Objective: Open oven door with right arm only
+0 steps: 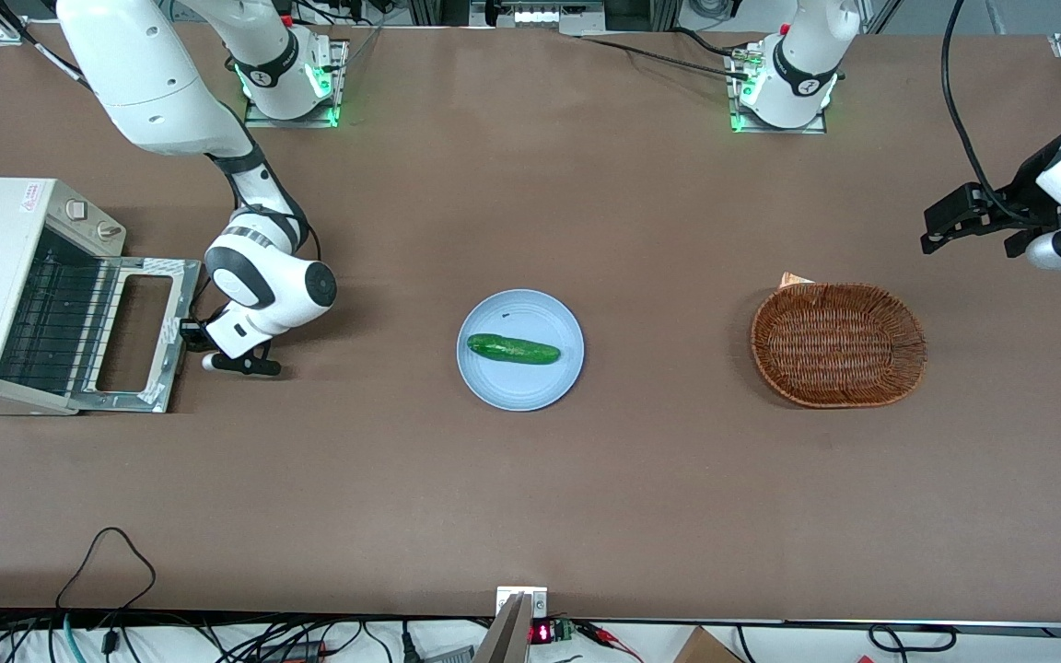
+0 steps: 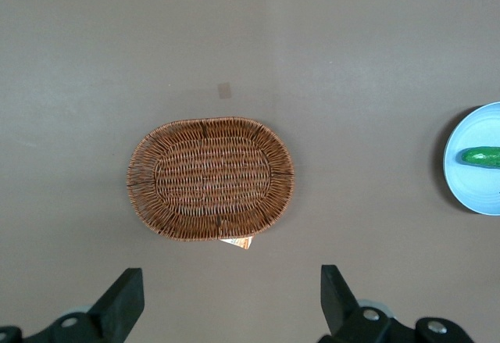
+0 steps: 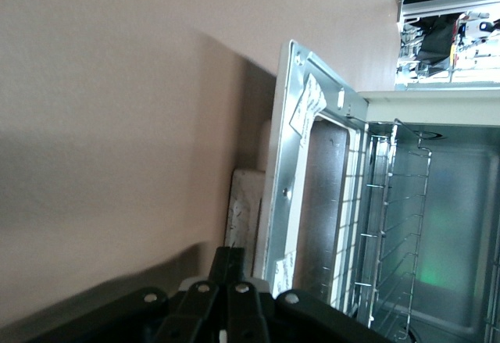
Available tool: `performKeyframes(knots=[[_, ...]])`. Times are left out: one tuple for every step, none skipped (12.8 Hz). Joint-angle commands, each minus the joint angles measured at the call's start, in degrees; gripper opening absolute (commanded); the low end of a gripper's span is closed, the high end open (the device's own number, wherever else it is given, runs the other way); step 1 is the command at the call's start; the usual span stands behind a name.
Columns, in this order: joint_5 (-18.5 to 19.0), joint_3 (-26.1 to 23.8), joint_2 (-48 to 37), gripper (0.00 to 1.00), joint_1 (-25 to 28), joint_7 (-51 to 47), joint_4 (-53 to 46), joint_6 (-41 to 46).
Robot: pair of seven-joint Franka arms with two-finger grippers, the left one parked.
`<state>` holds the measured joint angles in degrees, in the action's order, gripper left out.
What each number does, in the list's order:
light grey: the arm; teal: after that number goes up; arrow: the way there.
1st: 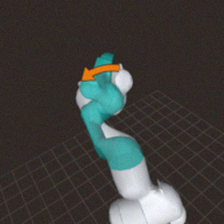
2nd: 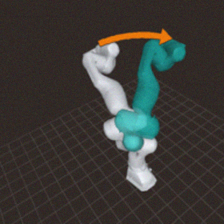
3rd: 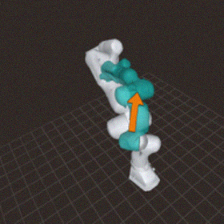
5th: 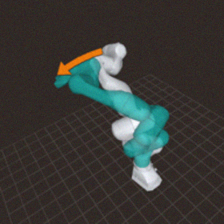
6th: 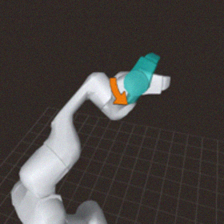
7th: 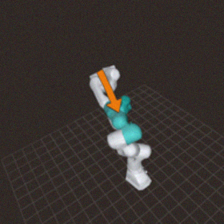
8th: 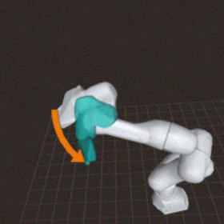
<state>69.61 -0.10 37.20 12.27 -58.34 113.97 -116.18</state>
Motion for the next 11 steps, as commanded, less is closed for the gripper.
performKeyframes(knots=[[-5.08,-1.21,-0.29,0.01,0.21,0.51,-2.51,0.34],[-7.89,-1.65,-0.55,0.0,0.21,1.64,-3.48,0.34],[-11.05,-2.09,-1.16,0.0,0.3,3.66,-4.8,0.6],[-14.47,-2.18,-1.95,0.0,0.3,6.11,-6.11,0.87],[-19.03,-2.1,-3.09,0.0,0.3,9.88,-7.43,1.13],[-23.25,-2.1,-4.23,0.0,0.21,13.05,-8.4,1.22],[-27.3,-2.1,-5.55,0.0,0.04,16.47,-9.28,1.31],[-30.91,-2.01,-7.04,0.0,-0.14,20.08,-9.64,2.18],[-34.25,-1.92,-8.45,0.01,-0.84,24.46,-9.99,3.23],[-38.37,-2.01,-9.85,0.01,-1.89,29.29,-11.04,4.29],[-42.59,-1.92,-11.0,0.02,-2.42,34.47,-12.35,6.3]])
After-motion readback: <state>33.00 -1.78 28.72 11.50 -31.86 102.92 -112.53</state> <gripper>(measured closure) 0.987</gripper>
